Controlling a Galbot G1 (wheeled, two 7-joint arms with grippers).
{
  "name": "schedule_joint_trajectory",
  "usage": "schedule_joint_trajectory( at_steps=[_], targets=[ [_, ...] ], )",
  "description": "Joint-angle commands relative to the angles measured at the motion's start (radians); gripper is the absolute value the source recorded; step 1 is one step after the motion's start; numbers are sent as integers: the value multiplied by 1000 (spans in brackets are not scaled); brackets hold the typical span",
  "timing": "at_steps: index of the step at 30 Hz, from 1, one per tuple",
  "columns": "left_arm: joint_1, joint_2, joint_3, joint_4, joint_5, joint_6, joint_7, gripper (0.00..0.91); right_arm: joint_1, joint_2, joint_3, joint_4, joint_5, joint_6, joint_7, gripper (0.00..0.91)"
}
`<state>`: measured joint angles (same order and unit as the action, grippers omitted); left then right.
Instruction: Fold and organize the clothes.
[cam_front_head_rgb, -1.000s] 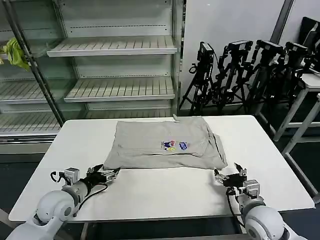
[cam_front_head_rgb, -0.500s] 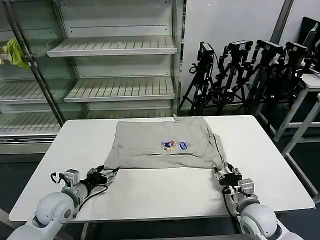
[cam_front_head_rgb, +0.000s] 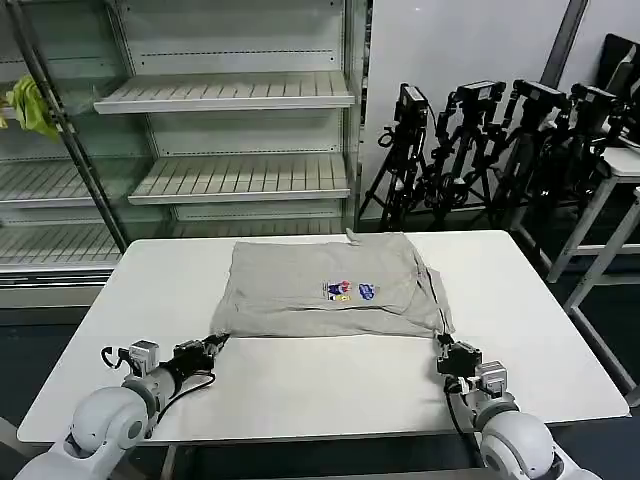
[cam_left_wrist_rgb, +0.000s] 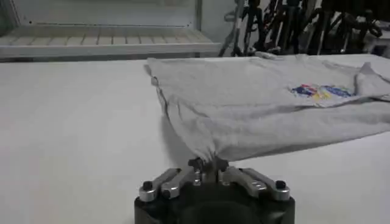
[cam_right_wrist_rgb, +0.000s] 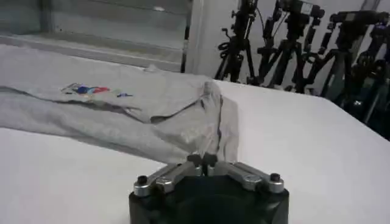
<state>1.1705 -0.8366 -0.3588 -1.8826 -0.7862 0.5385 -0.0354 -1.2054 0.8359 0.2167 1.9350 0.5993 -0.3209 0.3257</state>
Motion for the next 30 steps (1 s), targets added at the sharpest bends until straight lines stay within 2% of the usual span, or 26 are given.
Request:
schedule_joint_trajectory(
  at_steps=[1, 7, 14, 20, 30],
  targets=[
    [5, 0, -1, -2, 10, -5, 3, 30, -3, 0, 3, 1, -2, 3, -4, 0],
    [37, 27, -16, -32, 6, -3, 1, 30, -30, -56, 14, 60, 37, -10, 4, 0],
    [142, 101, -56, -121, -20, 9, -15, 40, -141, -181, 75, 163, 107, -30, 25, 0],
    [242, 165, -84, -201, -41, 17, -27, 30, -226, -250, 121, 233, 142, -47, 50, 0],
    [424, 248, -175, -329, -77, 24, -48, 40, -386, -324, 215, 326, 171, -70, 98, 0]
  ],
)
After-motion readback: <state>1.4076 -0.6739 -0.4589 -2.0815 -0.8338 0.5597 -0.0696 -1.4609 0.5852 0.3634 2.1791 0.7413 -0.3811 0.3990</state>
